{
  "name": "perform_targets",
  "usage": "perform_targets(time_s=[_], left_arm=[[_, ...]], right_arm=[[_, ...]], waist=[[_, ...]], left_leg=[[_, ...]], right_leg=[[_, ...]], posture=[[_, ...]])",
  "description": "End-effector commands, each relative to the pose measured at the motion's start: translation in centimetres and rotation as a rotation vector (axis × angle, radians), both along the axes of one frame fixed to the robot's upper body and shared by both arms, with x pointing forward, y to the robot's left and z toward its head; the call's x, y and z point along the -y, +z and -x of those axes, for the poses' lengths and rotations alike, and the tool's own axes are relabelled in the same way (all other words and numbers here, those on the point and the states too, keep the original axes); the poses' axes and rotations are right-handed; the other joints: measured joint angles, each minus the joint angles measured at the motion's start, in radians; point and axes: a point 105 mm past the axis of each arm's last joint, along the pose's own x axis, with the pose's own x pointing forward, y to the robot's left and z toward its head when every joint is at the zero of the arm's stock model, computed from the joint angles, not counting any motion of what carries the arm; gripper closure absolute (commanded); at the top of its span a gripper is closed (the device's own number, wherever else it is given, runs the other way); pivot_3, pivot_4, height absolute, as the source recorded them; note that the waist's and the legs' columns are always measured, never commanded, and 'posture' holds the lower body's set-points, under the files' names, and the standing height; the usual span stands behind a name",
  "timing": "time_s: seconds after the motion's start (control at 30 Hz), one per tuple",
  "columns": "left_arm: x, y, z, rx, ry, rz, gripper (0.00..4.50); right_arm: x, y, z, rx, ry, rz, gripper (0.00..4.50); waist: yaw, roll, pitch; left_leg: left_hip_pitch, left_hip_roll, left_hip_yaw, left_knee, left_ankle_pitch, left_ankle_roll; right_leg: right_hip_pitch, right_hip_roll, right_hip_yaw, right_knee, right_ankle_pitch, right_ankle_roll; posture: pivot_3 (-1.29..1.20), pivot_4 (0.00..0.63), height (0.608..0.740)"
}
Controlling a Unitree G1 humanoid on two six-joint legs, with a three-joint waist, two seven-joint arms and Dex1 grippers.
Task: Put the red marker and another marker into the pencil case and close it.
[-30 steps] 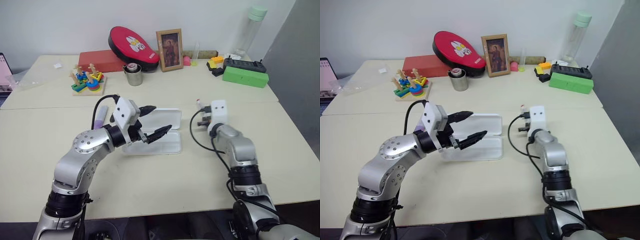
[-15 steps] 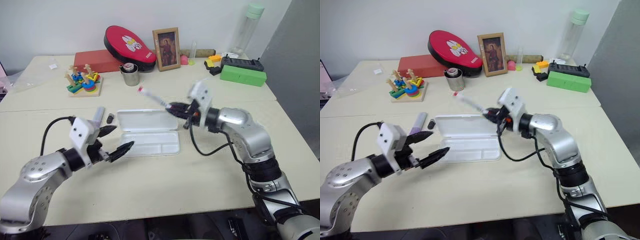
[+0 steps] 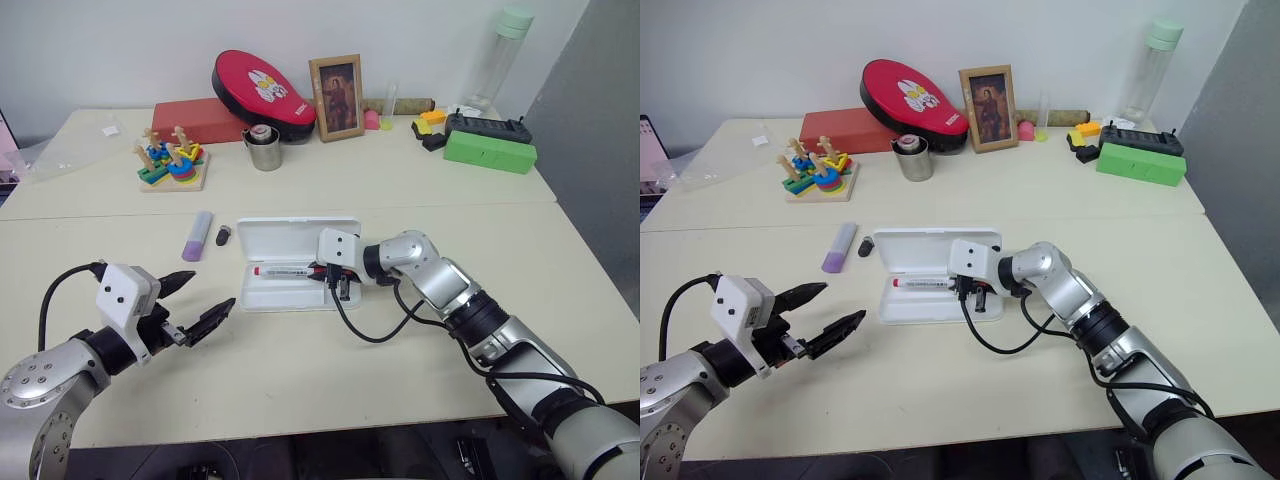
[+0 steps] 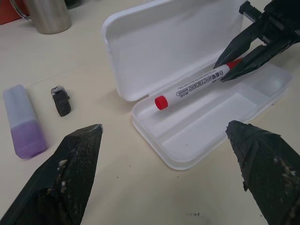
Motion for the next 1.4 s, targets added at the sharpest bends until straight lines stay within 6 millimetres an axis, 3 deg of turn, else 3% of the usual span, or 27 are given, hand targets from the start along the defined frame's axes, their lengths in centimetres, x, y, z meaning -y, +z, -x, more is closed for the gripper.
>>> perform_targets(time_s=[0.03,0.07,0.13,0.37,0.5,0.57,0.63,0.73,0.9,1.13,1.4], left_arm=[[0.5,0.9,0.2,0.047,-0.013,-0.004,0.00],[0.5,1.0,0.2,0.047,-0.012,-0.003,0.00],[0.4,1.0,0.1,0.050,-0.007,-0.001,0.00],[-0.8,1.4,-1.0,0.070,0.082,0.049,0.00],[-3.1,1.4,-2.5,0.095,0.241,0.059,0.00],[-5.6,0.9,-4.3,0.087,0.407,0.047,0.00],[-7.0,0.2,-5.7,0.075,0.514,0.050,0.00],[-7.3,-0.5,-7.4,0.060,0.557,0.058,0.00],[-8.3,-1.4,-9.4,0.036,0.635,0.080,0.00],[-5.6,-3.0,-10.9,-0.007,0.515,0.115,0.00],[-5.2,-3.9,-11.9,-0.046,0.525,0.113,0.00]], right_arm=[[-0.1,1.6,0.0,0.039,0.044,-0.027,4.24],[-0.1,1.6,0.1,0.032,0.047,-0.033,3.53],[0.0,1.9,0.4,0.021,0.056,-0.048,3.28],[0.5,4.4,0.5,0.026,0.062,-0.123,1.43],[0.6,6.9,1.4,-0.010,0.092,-0.243,0.43],[0.5,10.5,1.6,-0.035,0.077,-0.407,0.04],[0.7,13.2,1.9,-0.035,0.071,-0.521,0.04],[0.6,14.7,2.2,-0.004,0.044,-0.570,0.04],[0.5,15.0,3.1,-0.006,0.048,-0.581,0.04],[0.5,15.1,3.7,-0.006,0.059,-0.580,0.04],[0.1,15.4,3.9,-0.002,0.072,-0.588,0.04]], waist=[[0.000,0.000,0.000],[0.000,0.000,0.000],[0.000,0.000,0.000],[0.000,0.000,0.000],[0.001,0.000,0.000],[0.001,0.000,0.000],[0.001,0.000,0.000],[0.001,0.000,0.000],[0.001,-0.001,-0.001],[0.002,-0.001,-0.001],[0.002,-0.001,-0.001]], left_leg=[[0.000,0.000,0.000,0.000,0.000,0.000],[0.000,0.000,0.000,0.000,0.000,0.000],[0.000,0.000,0.000,0.000,0.000,0.000],[0.000,0.000,0.000,0.000,0.000,0.000],[0.000,0.000,0.000,0.000,0.000,0.000],[0.000,0.000,0.000,0.000,0.000,0.000],[0.000,0.000,-0.001,0.001,0.000,0.000],[0.000,0.000,-0.002,0.001,0.000,0.000],[-0.001,0.000,-0.003,0.001,0.000,0.000],[-0.001,-0.001,-0.003,0.001,0.000,0.000],[-0.001,0.000,-0.004,0.001,0.000,0.000]], right_leg=[[0.000,0.000,0.000,0.000,0.000,0.000],[0.000,0.000,0.000,0.000,0.000,0.000],[0.000,0.000,0.000,0.000,0.000,0.000],[0.000,0.000,0.000,0.000,0.000,0.000],[0.000,0.000,0.000,0.000,0.000,0.000],[0.000,0.000,0.000,0.001,0.000,0.000],[0.000,0.000,0.000,0.001,0.000,0.000],[0.001,0.001,-0.001,0.002,0.000,0.000],[0.002,0.001,-0.002,0.001,0.000,0.000],[0.002,0.001,-0.002,0.001,0.000,0.000],[0.002,0.001,-0.003,0.002,0.001,0.000]], posture=[[0.00,0.150,0.740],[0.00,0.150,0.740],[0.00,0.150,0.740],[0.00,0.150,0.740],[0.00,0.150,0.740],[0.00,0.150,0.740],[0.00,0.150,0.740],[0.00,0.150,0.740],[0.00,0.150,0.740],[0.00,0.150,0.740],[0.00,0.150,0.740]])
